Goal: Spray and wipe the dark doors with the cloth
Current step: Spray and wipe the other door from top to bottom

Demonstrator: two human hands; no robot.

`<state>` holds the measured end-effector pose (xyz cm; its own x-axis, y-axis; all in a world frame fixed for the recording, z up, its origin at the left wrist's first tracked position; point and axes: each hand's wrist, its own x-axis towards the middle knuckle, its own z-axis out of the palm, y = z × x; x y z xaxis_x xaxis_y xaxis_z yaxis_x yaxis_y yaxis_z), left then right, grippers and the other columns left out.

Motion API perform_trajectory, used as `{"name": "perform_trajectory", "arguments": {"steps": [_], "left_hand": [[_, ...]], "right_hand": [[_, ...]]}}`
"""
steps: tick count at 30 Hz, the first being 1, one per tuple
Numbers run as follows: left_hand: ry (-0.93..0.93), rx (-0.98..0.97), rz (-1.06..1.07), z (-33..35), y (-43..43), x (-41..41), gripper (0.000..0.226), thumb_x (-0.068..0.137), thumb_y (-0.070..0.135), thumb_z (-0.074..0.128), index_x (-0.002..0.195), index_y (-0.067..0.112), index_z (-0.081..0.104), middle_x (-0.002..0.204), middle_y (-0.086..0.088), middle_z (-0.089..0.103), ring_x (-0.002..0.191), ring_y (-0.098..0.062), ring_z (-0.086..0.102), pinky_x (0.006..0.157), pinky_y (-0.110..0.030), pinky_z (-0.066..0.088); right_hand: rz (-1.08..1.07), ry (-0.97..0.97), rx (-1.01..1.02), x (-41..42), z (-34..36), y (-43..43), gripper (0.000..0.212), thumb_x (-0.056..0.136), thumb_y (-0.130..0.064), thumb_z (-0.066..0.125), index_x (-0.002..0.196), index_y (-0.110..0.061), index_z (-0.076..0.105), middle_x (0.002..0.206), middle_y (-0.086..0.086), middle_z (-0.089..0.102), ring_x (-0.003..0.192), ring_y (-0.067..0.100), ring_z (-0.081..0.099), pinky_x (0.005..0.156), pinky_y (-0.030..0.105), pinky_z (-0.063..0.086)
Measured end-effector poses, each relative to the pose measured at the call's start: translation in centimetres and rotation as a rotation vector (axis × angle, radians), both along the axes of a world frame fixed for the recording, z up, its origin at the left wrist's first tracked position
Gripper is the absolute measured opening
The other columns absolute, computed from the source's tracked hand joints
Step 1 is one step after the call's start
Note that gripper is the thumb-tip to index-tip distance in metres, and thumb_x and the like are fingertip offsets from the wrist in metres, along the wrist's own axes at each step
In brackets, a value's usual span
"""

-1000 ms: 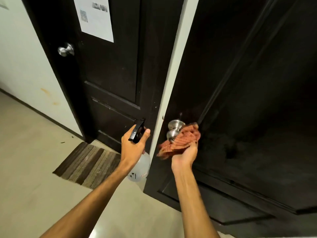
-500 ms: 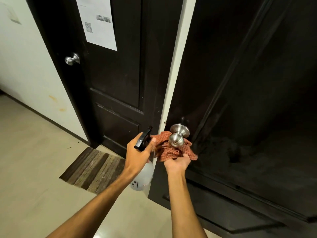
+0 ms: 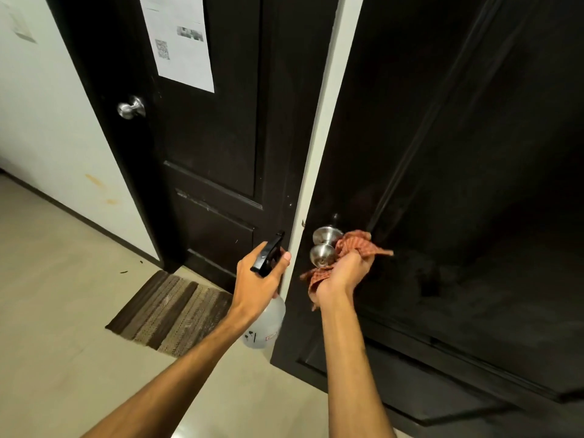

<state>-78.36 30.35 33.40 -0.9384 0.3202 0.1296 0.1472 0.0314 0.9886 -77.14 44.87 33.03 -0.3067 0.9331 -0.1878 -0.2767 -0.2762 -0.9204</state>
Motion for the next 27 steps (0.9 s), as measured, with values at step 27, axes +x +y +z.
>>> {"name": "perform_trajectory", "arguments": {"steps": [27], "left_hand": [[-0.008,0.012,-0.001,0.0,0.8,1.3,0.014,0.096,0.028,0.071,0.107,0.020,0.068,0.087,-0.012,0.073,0.055,-0.022,0.063,0.047,-0.023,0.051]], "right_hand": [[0.152,0.143,-0.226,4.8,2.6,-1.7,0.038,0.102,-0.004,0.046,0.128,-0.025,0.064,0.117,0.001,0.067,0.102,0.017,0.067,0.080,0.033,0.055]]}}
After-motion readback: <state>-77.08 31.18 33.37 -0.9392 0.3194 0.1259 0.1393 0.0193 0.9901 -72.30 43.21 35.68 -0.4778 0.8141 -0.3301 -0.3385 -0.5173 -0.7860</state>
